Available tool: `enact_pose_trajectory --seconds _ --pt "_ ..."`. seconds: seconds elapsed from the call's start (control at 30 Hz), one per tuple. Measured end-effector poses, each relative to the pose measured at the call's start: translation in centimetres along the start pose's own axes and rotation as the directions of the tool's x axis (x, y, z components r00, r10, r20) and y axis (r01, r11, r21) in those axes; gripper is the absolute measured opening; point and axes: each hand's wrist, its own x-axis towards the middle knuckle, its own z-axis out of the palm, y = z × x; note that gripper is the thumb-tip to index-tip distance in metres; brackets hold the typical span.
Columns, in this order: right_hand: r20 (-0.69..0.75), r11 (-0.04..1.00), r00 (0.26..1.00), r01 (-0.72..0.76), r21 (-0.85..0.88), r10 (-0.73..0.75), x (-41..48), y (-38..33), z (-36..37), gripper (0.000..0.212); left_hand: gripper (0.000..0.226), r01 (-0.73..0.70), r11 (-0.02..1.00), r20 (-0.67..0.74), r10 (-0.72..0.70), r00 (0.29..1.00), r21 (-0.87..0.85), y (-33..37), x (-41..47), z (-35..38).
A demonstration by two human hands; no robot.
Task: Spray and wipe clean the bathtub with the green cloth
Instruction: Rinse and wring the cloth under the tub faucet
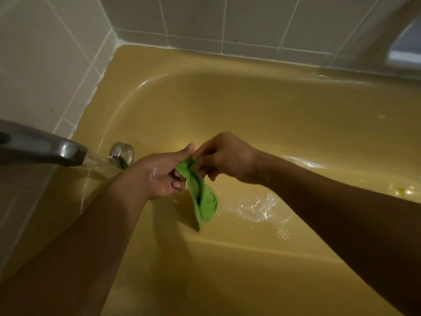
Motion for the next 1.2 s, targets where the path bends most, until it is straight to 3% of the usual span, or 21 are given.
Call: enact_pose_trajectory --seconds 0.13,0.27,0.37,0.43,0.47,0.53,0.57,0.63,0.7,0.77,0.97,1.07,1.13,1.2 --pt "0.004 0.973 0.999 -0.052 0.225 0.052 -0.2 2.1 2.1 0.016 0.019 0.072 0.997 0.012 -0.072 0.997 -0.027 -0.5 0.2 -0.4" --pt "0.083 0.905 0.994 -0.096 0.415 0.068 -0.1 3.4 3.7 0.018 0.019 0.044 0.999 0.046 -0.043 0.998 -0.020 -1.5 -0.2 -1.2" --pt "0.130 0.866 0.989 -0.123 0.484 0.068 0.2 3.2 4.6 0.019 0.018 -0.024 1.000 -0.042 0.024 0.999 0.001 -2.3 -0.7 -2.3" --pt "0.089 0.852 0.990 -0.142 0.505 0.113 0.9 3.0 4.7 0.030 0.018 -0.084 0.995 -0.110 0.089 0.990 0.048 -3.0 -0.9 -3.5" --pt "0.006 0.914 0.995 -0.089 0.395 0.095 1.5 3.0 4.4 0.030 0.020 -0.121 0.988 -0.119 0.131 0.984 0.092 -3.3 -1.2 -4.1" --pt "-0.117 0.997 0.991 0.064 -0.051 -0.070 2.7 3.2 3.6 0.027 0.025 -0.193 0.962 -0.089 0.213 0.973 0.194 -3.7 -2.0 -5.2" --pt "-0.077 0.962 0.985 0.131 -0.240 -0.154 3.3 3.0 3.4 0.031 0.025 -0.225 0.940 -0.065 0.249 0.966 0.256 -3.8 -2.3 -5.8" --pt "0.121 0.867 0.967 0.255 -0.428 -0.224 4.5 2.2 3.6 0.041 0.025 -0.277 0.887 -0.033 0.310 0.950 0.370 -3.8 -2.8 -7.1" --pt "0.288 0.801 0.939 0.315 -0.509 -0.186 5.6 1.4 4.9 0.046 0.024 -0.324 0.824 -0.003 0.368 0.930 0.465 -3.6 -3.0 -8.5" --pt "0.352 0.756 0.925 0.329 -0.566 -0.139 6.6 1.2 6.3 0.044 0.023 -0.361 0.758 0.012 0.423 0.906 0.543 -3.4 -3.4 -9.7" --pt "0.310 0.670 0.950 0.246 -0.701 -0.024 8.4 1.5 7.5 0.034 0.019 -0.461 0.682 0.043 0.535 0.844 0.568 -2.9 -4.5 -10.9" --pt "0.265 0.615 0.960 0.262 -0.744 -0.089 8.6 2.0 6.6 0.031 0.019 -0.458 0.633 -0.020 0.599 0.800 0.624 -3.1 -4.7 -11.3" --pt "0.243 0.675 0.960 0.273 -0.685 -0.142 8.4 2.7 5.8 0.017 0.027 -0.451 0.605 -0.066 0.641 0.765 0.656 -3.2 -4.5 -11.4" --pt "0.176 0.796 0.967 0.252 -0.551 -0.184 8.1 3.3 5.1 0.015 0.014 -0.485 0.613 -0.082 0.668 0.739 0.624 -3.4 -4.6 -10.9"
